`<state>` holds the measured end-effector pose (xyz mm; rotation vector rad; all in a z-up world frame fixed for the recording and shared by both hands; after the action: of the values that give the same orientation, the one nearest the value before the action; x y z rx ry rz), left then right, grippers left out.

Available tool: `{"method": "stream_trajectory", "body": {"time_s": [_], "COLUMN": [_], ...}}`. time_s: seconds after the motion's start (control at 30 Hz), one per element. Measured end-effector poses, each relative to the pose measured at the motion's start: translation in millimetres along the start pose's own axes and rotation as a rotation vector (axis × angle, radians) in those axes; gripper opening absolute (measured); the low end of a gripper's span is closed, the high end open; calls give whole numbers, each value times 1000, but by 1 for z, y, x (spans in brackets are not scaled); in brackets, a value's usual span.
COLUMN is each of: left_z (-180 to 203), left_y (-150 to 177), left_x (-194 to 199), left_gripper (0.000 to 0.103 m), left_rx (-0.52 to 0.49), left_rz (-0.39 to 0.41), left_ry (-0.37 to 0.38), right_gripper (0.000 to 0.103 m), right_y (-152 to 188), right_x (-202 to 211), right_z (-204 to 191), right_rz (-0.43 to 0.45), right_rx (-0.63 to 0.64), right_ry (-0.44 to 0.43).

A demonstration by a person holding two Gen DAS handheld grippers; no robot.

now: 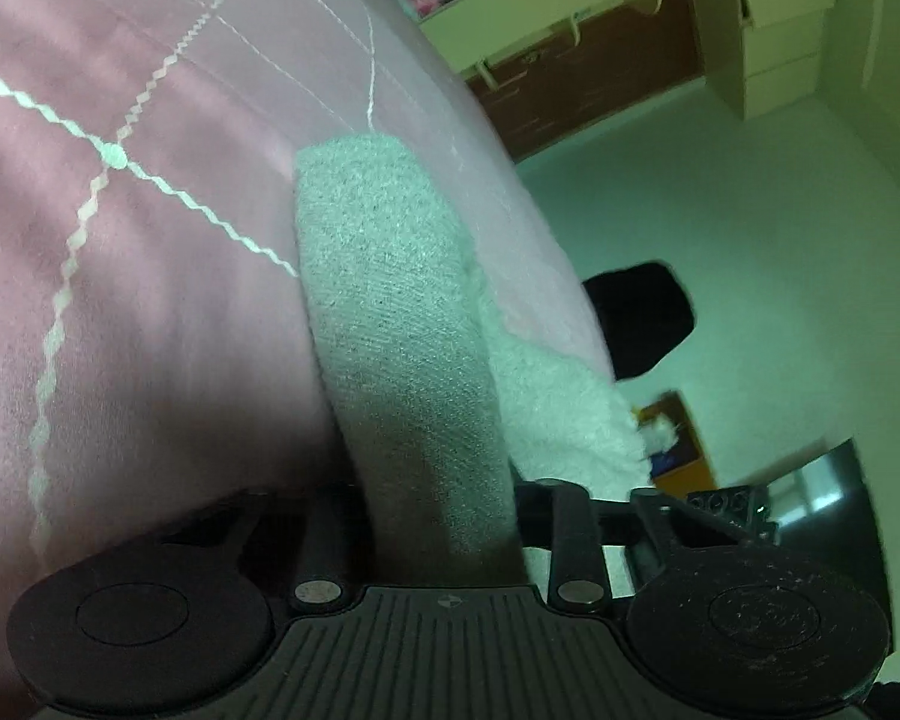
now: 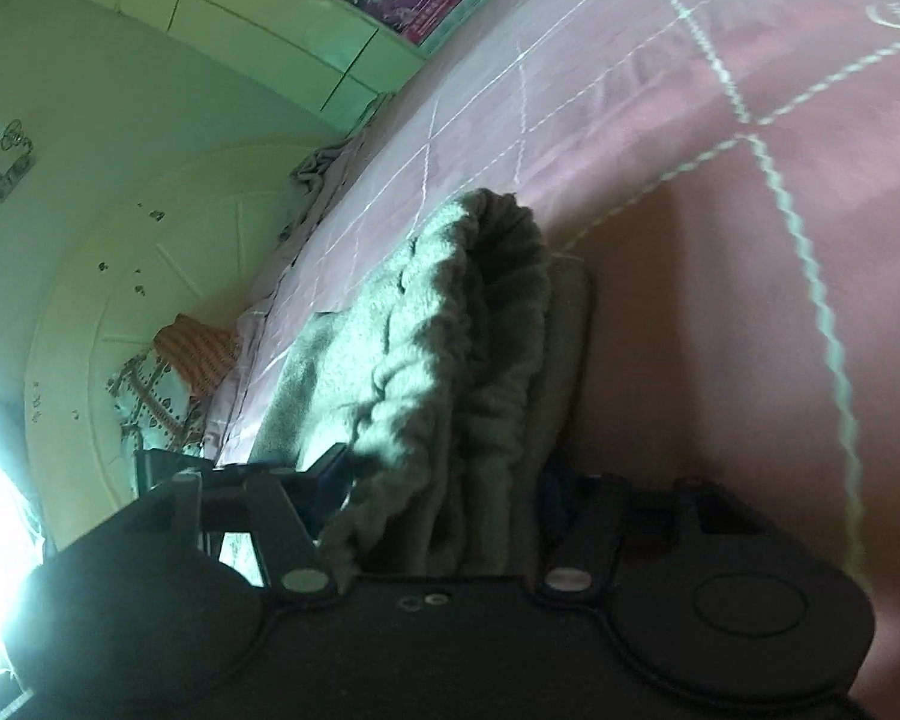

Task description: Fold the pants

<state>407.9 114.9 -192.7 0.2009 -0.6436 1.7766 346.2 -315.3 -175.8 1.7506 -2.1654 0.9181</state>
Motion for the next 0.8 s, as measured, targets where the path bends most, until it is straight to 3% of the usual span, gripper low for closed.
{"method": "stream_trajectory", "body": {"time_s": [0.1,0.33,0.37,0.4,0.43,0.47,0.5,0.57,0.6,0.67,0.77,0.8], "left_z": [12,52,52,49,41,31,20,16,22,37,34,41], "left_y": [1,-61,-71,-80,-86,-87,-84,-70,-60,-42,-31,-28], "left_x": [8,41,44,45,41,39,38,38,42,44,24,18], "left_gripper": [26,26,30,40,75,99,99,98,98,98,98,98], "left_rx": [-25,-126,-121,-100,-73,-26,25,38,2,-84,-147,-198], "left_rz": [36,168,183,205,221,240,236,204,217,218,131,123], "left_ry": [26,44,29,-17,-100,-219,-323,-343,-318,-342,-495,-543], "right_gripper": [48,46,46,49,59,66,77,67,66,66,66,76], "right_y": [-7,-66,-79,-91,-105,-114,-123,-126,-122,-109,-100,-100], "right_x": [-1,9,9,8,3,-1,-8,-23,-27,-24,-29,-34], "right_z": [-8,-61,-66,-68,-67,-63,-53,-34,-30,-34,-29,-22], "right_rz": [-11,59,81,97,114,129,158,140,127,150,140,127], "right_rx": [40,193,197,195,179,157,102,2,-16,0,28,0], "right_ry": [14,-36,-43,-40,-16,22,112,237,224,188,245,280]}}
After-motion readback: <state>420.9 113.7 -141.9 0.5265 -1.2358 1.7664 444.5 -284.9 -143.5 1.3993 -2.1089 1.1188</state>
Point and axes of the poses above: each gripper's, at about its wrist camera, not at the fingertips, and x roughly against the way its jaws point, z to its right, y to its underside, the point moved 4 cm from there along -x, roughly the way its jaws point, and after that the axes turned 12 degrees about -z, right-handed, at the moved point
